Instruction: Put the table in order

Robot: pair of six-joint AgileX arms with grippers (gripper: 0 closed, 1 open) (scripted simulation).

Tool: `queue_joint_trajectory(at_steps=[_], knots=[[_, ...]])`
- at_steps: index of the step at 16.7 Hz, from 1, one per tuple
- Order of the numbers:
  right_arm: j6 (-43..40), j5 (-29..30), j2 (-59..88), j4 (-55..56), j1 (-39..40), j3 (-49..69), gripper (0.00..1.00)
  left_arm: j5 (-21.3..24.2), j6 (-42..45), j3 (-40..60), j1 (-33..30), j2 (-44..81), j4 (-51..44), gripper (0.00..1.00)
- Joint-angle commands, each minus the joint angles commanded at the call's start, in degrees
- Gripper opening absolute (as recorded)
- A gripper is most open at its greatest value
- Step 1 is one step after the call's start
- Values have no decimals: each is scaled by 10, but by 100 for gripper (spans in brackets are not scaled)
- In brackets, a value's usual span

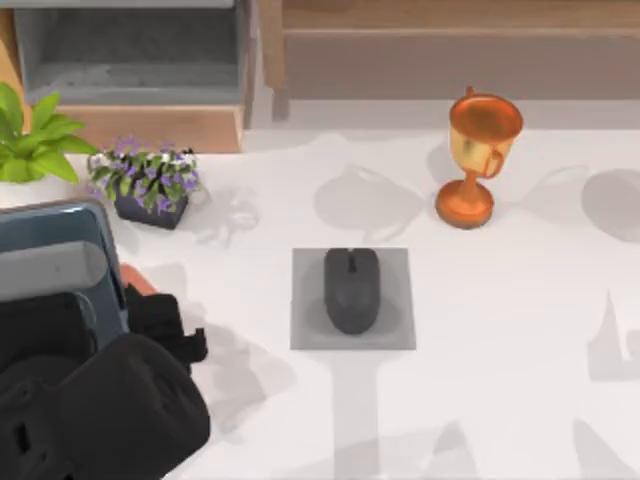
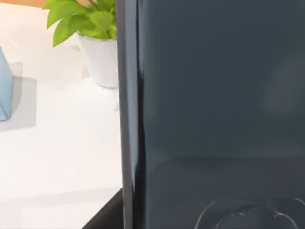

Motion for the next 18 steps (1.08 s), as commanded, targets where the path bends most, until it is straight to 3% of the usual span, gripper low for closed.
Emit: queue_joint_trajectory(at_steps=[6, 12, 18], knots=[[0, 0, 0, 0, 0, 0, 100, 0, 2, 9, -2, -1, 7, 0], [0, 0, 0, 0, 0, 0, 100, 5, 42, 68, -28, -33, 132, 0], [0, 0, 0, 0, 0, 0, 100, 57, 145, 3, 49, -24, 238, 0]])
